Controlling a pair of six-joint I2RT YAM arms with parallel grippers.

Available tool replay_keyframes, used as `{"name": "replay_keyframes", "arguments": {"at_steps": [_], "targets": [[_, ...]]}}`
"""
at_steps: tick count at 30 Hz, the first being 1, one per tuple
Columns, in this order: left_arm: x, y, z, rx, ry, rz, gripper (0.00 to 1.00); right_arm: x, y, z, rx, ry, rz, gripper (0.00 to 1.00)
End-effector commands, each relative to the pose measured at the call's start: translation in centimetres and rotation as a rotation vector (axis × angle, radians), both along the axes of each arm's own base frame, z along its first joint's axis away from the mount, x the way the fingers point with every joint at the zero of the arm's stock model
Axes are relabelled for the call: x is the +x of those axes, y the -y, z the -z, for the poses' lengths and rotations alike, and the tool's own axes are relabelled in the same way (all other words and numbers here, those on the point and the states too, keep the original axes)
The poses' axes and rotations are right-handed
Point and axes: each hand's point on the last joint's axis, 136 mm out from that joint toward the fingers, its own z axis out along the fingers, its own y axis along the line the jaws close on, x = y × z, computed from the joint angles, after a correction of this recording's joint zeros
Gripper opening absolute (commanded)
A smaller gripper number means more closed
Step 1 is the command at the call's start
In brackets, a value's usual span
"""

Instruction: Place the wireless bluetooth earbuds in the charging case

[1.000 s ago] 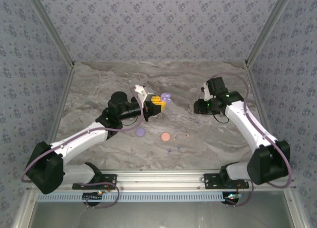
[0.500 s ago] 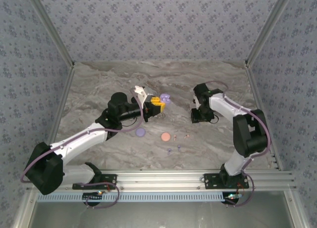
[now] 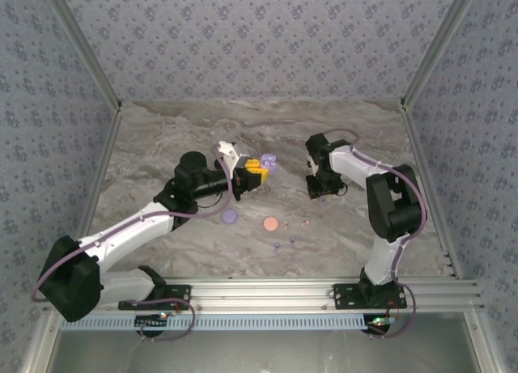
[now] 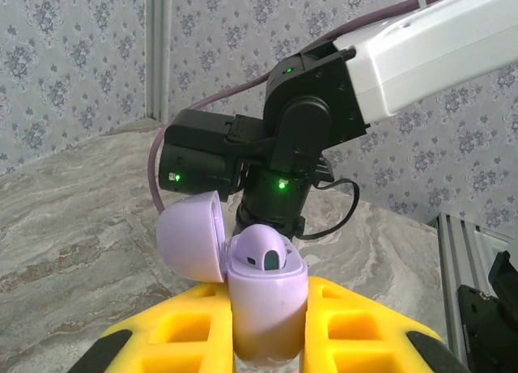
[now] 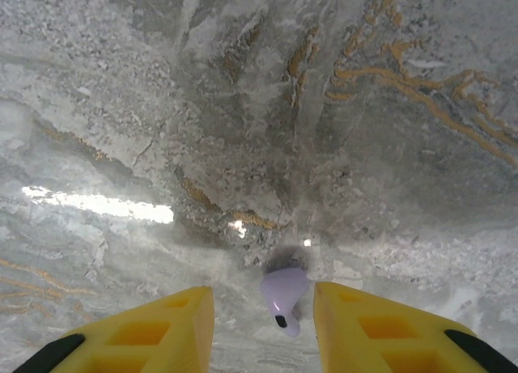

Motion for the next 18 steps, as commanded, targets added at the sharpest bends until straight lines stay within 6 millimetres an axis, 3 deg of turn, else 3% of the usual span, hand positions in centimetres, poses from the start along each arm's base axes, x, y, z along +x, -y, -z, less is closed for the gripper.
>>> {"name": "replay_keyframes", "arguments": {"at_steps": [1, 18], "targets": [[-0.4, -0.2, -1.1, -0.011, 0.038, -0.001, 0.00, -0.3, 0.3, 0.6, -0.038, -0.039, -0.023, 0.39], [-0.3, -0.2, -1.0, -0.007, 0.033, -0.005, 0.00, -1.8, 0.9, 2.6, -0.065, -0.121, -0.030, 0.33]]}}
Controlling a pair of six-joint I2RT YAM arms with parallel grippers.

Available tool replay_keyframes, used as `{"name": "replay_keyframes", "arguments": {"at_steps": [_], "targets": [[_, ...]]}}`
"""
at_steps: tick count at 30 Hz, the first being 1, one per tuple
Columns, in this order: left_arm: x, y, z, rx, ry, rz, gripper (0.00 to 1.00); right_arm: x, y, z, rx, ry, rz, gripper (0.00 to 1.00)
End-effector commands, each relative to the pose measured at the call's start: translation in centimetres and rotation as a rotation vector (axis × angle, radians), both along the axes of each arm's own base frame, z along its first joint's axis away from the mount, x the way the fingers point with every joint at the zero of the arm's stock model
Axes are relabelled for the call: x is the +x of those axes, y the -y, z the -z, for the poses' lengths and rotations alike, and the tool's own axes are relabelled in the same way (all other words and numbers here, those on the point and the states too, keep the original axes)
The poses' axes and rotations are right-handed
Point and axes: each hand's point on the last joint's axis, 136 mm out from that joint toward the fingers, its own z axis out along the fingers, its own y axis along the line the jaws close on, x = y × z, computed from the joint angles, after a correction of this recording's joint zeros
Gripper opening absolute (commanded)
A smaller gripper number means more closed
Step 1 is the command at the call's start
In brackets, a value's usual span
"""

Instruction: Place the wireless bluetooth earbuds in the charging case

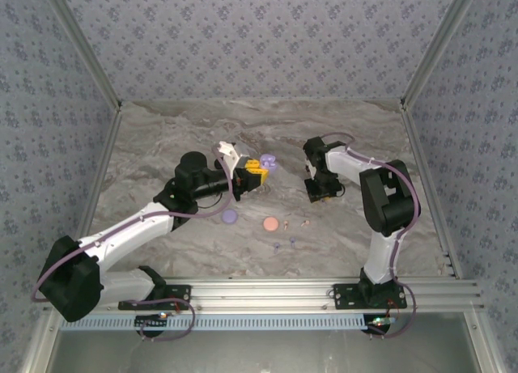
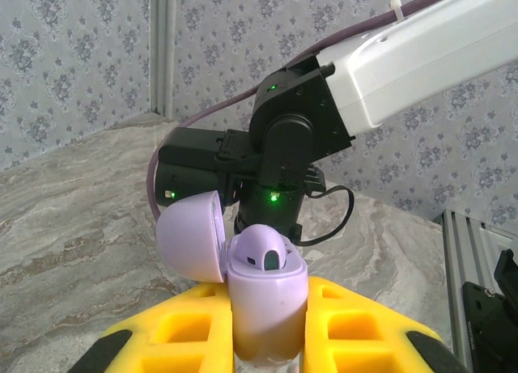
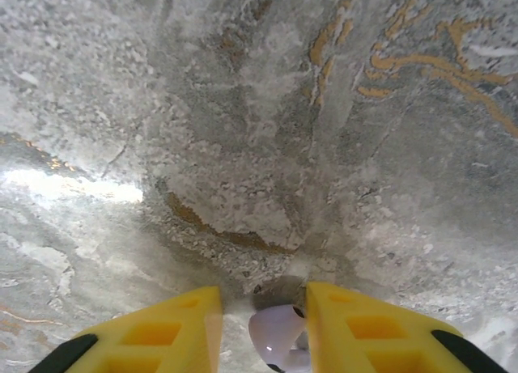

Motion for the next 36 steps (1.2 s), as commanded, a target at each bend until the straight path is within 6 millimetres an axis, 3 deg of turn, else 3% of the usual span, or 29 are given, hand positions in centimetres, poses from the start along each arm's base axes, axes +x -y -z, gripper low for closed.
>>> {"name": "replay_keyframes", "arguments": {"at_steps": [1, 10, 29, 36], "targets": [[-0.5, -0.1, -1.4, -0.019, 0.041, 0.007, 0.00, -1.4, 0.7, 0.9, -0.040, -0.073, -0.013, 0.33], [-0.5, -0.2, -1.3, -0.016, 0.040, 0.002, 0.00, -1.7, 0.9, 0.3, -0.033, -0.078, 0.001, 0.27], [-0.4, -0.2, -1.2, -0.015, 0.037, 0.001, 0.00, -3.4, 1.3, -0.5, -0.011, -0.124, 0.059, 0.32], [-0.4, -0.1, -1.1, -0.011, 0.036, 0.003, 0.00, -3.9, 0.2, -0.3, 0.043, -0.139, 0.061, 0.32]]}}
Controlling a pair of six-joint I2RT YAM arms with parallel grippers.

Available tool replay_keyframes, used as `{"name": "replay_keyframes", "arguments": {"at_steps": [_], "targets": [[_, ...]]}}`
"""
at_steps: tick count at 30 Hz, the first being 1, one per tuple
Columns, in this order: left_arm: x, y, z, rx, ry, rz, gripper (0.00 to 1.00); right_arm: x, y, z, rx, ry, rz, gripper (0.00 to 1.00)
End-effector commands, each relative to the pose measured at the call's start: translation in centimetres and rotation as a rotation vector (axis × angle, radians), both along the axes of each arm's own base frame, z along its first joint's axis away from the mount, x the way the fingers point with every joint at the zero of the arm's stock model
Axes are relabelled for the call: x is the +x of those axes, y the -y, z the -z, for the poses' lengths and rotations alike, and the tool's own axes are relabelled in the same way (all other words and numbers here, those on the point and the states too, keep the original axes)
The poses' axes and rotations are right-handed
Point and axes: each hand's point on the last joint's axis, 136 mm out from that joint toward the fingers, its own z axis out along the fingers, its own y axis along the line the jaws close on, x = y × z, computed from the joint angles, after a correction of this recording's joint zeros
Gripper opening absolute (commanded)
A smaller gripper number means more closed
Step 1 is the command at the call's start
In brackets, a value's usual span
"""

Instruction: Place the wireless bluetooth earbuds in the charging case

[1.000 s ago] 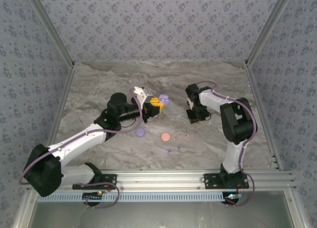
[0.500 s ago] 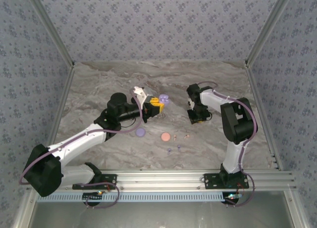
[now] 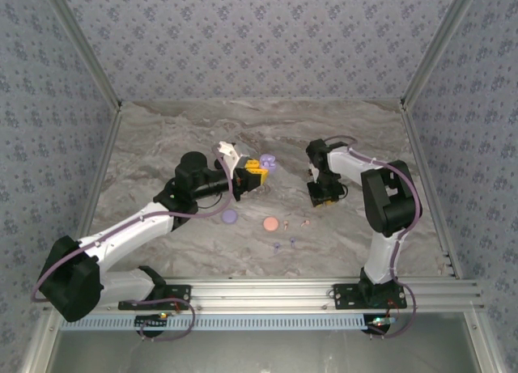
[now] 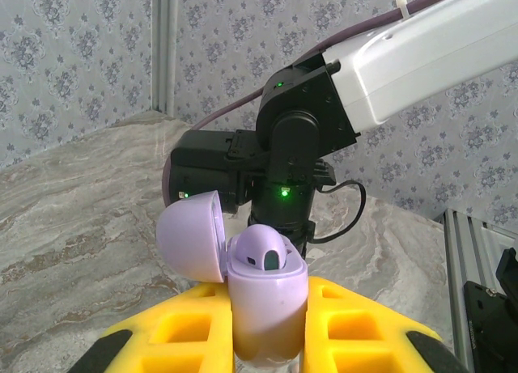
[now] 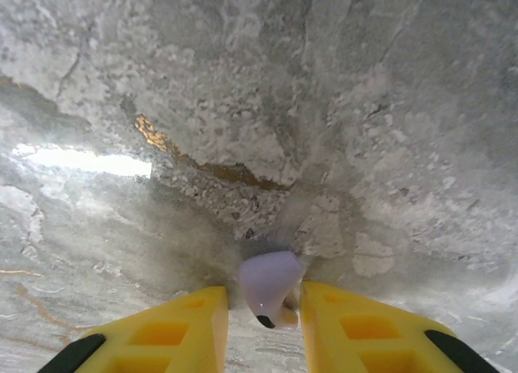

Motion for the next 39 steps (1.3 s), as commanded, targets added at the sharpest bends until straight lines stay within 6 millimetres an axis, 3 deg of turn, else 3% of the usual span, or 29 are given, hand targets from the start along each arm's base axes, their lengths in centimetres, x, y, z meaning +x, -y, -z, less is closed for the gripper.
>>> {"name": "replay_keyframes", "arguments": {"at_steps": [1, 10, 18, 39], "targets": [[-0.5, -0.1, -1.2, -0.015, 0.039, 0.007, 0.00, -1.7, -0.4, -0.4, 0.039, -0.053, 0.026, 0.32], [-0.4, 0.0, -1.4, -0.013, 0.044, 0.007, 0.00, -1.5, -1.3, -1.1, 0.083, -0.048, 0.023, 0.31], [-0.4, 0.0, -1.6, -0.014, 0.049, 0.008, 0.00, -0.3, 0.9, -2.5, -0.053, 0.006, 0.021, 0.33], [-0.5, -0.2, -1.4, -0.003, 0.047, 0.005, 0.00, 1.7, -0.2, -0.5, -0.005, 0.035, 0.077, 0.39]]}}
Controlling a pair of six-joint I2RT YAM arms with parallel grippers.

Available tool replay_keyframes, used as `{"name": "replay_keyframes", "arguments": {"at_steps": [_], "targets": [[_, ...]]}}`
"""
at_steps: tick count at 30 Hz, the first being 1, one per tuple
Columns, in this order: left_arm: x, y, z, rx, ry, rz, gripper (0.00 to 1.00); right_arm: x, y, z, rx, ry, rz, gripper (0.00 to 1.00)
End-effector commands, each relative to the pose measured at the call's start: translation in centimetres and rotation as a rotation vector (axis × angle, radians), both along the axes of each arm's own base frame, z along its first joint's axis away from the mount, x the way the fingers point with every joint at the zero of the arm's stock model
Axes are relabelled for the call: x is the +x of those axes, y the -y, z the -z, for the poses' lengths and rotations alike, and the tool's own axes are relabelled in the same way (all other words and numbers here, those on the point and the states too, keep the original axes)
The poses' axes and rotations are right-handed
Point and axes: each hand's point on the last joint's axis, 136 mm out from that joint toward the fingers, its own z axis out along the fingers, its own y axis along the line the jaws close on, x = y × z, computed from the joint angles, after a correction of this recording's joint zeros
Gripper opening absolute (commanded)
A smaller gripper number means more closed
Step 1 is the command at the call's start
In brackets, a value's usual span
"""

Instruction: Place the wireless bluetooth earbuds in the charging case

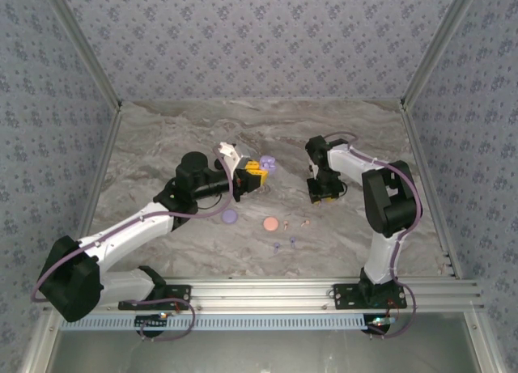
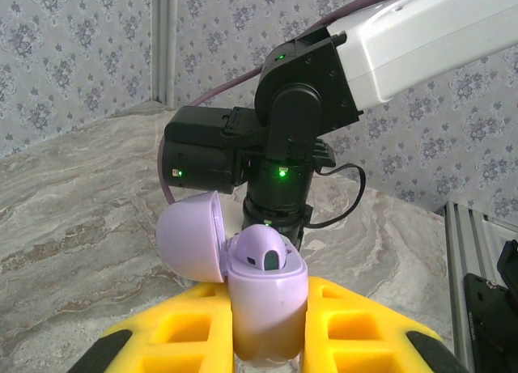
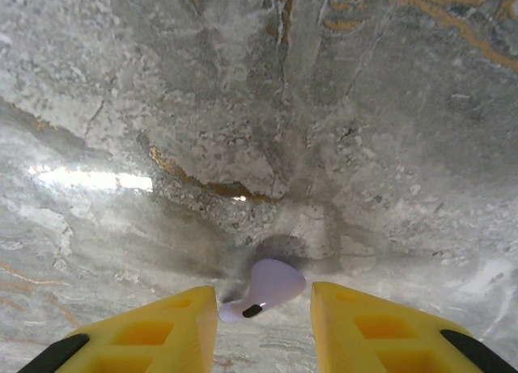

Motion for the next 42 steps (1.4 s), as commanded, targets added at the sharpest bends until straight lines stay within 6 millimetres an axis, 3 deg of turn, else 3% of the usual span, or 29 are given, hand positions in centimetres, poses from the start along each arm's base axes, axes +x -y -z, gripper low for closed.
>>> {"name": "replay_keyframes", "arguments": {"at_steps": [1, 12, 31, 37, 42], "targets": [[-0.5, -0.2, -2.0, -0.023, 0.059, 0.004, 0.00, 0.4, 0.0, 0.5, 0.000, -0.006, 0.031, 0.39], [-0.5, -0.3, -1.9, -0.018, 0.055, 0.002, 0.00, 0.8, 0.0, 1.1, 0.007, -0.008, 0.043, 0.38], [-0.5, -0.3, -1.8, -0.017, 0.053, -0.001, 0.00, 0.6, -0.2, 1.6, 0.016, -0.023, 0.043, 0.27], [-0.5, -0.2, -1.7, -0.020, 0.050, 0.003, 0.00, 1.0, -0.3, 0.0, 0.036, 0.027, 0.040, 0.24], [-0.5, 0.0, -1.9, -0.031, 0.052, 0.009, 0.00, 1.7, -1.1, -3.8, 0.105, 0.146, 0.022, 0.23]]}}
